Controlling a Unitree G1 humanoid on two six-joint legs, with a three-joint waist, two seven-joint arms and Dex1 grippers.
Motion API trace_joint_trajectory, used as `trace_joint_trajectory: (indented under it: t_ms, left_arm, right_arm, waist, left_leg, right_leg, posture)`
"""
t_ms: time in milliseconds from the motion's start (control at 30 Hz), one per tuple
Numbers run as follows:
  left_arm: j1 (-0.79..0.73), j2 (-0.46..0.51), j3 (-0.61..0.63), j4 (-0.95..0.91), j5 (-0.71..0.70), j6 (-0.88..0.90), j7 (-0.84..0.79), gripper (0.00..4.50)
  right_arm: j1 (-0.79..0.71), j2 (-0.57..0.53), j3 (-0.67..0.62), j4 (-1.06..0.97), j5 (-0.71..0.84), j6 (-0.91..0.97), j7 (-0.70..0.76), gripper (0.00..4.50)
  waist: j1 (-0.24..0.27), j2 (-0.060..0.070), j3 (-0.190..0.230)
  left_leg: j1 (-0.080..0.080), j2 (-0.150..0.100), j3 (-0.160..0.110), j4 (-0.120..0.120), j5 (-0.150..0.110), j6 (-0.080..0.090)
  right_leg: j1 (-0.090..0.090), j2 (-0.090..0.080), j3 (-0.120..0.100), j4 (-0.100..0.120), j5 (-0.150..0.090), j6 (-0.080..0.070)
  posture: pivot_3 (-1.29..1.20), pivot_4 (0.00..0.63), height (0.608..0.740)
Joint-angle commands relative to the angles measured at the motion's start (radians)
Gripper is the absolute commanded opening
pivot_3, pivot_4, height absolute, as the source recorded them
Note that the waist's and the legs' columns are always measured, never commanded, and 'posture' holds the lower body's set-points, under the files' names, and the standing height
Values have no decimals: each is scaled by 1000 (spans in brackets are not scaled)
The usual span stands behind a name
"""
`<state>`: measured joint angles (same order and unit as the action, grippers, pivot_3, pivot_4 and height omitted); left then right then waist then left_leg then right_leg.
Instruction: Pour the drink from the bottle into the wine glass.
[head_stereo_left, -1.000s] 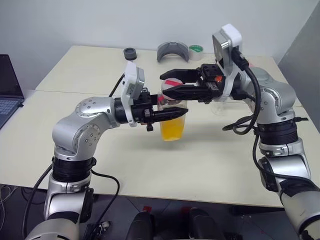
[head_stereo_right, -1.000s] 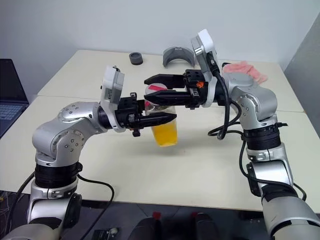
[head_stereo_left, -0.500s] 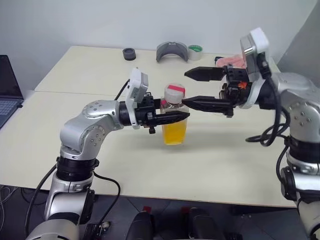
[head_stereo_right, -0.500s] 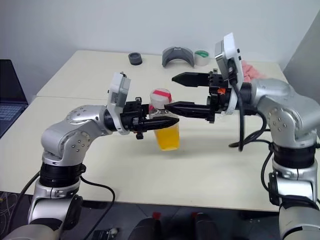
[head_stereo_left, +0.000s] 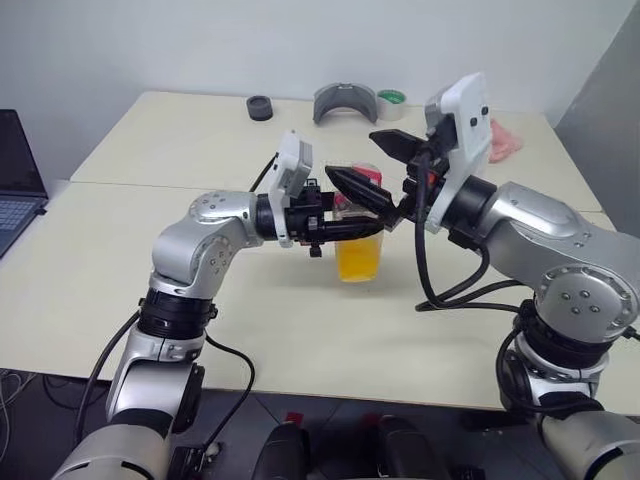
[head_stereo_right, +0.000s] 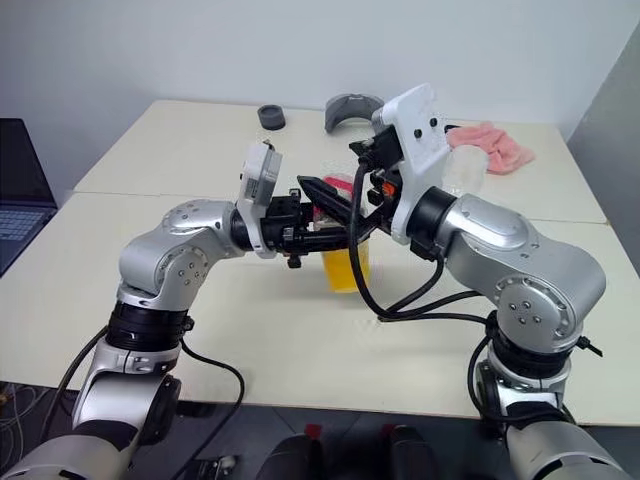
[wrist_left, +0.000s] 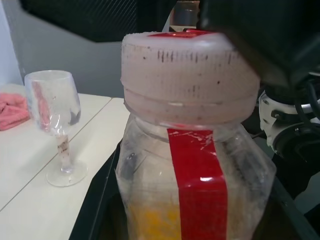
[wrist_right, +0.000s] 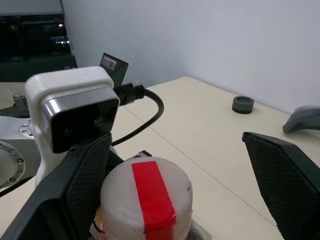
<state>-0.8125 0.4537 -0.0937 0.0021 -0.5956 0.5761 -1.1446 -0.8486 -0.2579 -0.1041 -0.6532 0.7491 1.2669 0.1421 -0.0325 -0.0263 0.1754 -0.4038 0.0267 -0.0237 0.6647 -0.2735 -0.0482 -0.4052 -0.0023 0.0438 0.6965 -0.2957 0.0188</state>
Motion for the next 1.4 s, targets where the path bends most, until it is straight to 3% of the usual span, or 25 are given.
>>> trace_joint_trajectory:
  t_ms: [33, 200, 267, 467, 667, 800, 967, 1100, 1400]
  left_arm:
    - [-30, -8, 5, 2, 8, -37, -20, 1787]
    - [-29, -7, 8, 2, 13, -37, -24, 1787]
    - [-23, -4, 11, -6, 14, -32, -23, 1787]
    - [-16, -1, 17, -21, 13, -22, -17, 1787]
    - [-14, 2, 20, -29, 9, -14, -11, 1787]
    - [-5, 4, 20, -51, -3, 3, -8, 1787]
    - [-2, 8, 23, -71, -12, 20, -6, 1787]
    - [-1, 10, 30, -91, -20, 39, 2, 1787]
    - [24, 39, 50, -166, -48, 97, 33, 1787]
  right_arm:
    - [-26, 9, -28, -34, 17, 8, -32, 4462]
    - [-22, 22, -33, -35, 42, 17, -56, 4294]
    - [-17, 26, -37, -38, 49, 21, -60, 3861]
    - [-12, 23, -51, -43, 85, 29, -70, 1895]
    - [-10, -1, -55, -31, 108, 10, -63, 1896]
    - [-6, -76, -30, 33, 88, -77, 54, 1896]
    - [-15, -202, 28, 226, 53, -301, 386, 1896]
    - [-70, -243, 82, 444, 22, -448, 630, 1896]
    - [-230, -182, 207, 822, -94, -686, 983, 1896]
  waist:
    - [-1, 0, 0]
    - [-1, 0, 0]
    - [-2, 0, 0]
    - [-1, 0, 0]
    - [-1, 0, 0]
    - [-1, 0, 0]
    - [-2, 0, 0]
    - [-5, 0, 0]
    - [-9, 1, 1]
  left_leg:
    - [0, 0, 0, 0, 0, 0]
    - [0, 0, 0, 0, 0, 0]
    - [0, 0, 0, 0, 0, 0]
    - [0, 0, 0, 0, 0, 0]
    - [0, 0, 0, 0, 0, 0]
    - [0, 0, 0, 0, 0, 0]
    - [0, 0, 0, 0, 0, 0]
    - [0, 0, 0, 0, 0, 1]
    - [0, 1, 0, 0, 0, 1]
  right_leg:
    - [0, 0, 0, 0, 0, 0]
    - [0, 1, 0, 0, 0, 0]
    - [0, 1, 0, 0, 0, 0]
    - [0, 1, 0, 0, 0, 0]
    - [0, 1, 0, 0, 0, 0]
    - [0, 1, 0, 0, 0, 0]
    - [0, 1, 0, -1, 0, 0]
    - [0, 2, 0, -1, 0, 0]
    - [0, 2, 0, -1, 0, 0]
  posture:
    - [0, 150, 740]
    - [0, 150, 740]
    - [0, 150, 740]
    - [0, 150, 740]
    - [0, 150, 740]
    - [0, 150, 740]
    - [0, 150, 740]
    - [0, 150, 740]
    - [0, 150, 740]
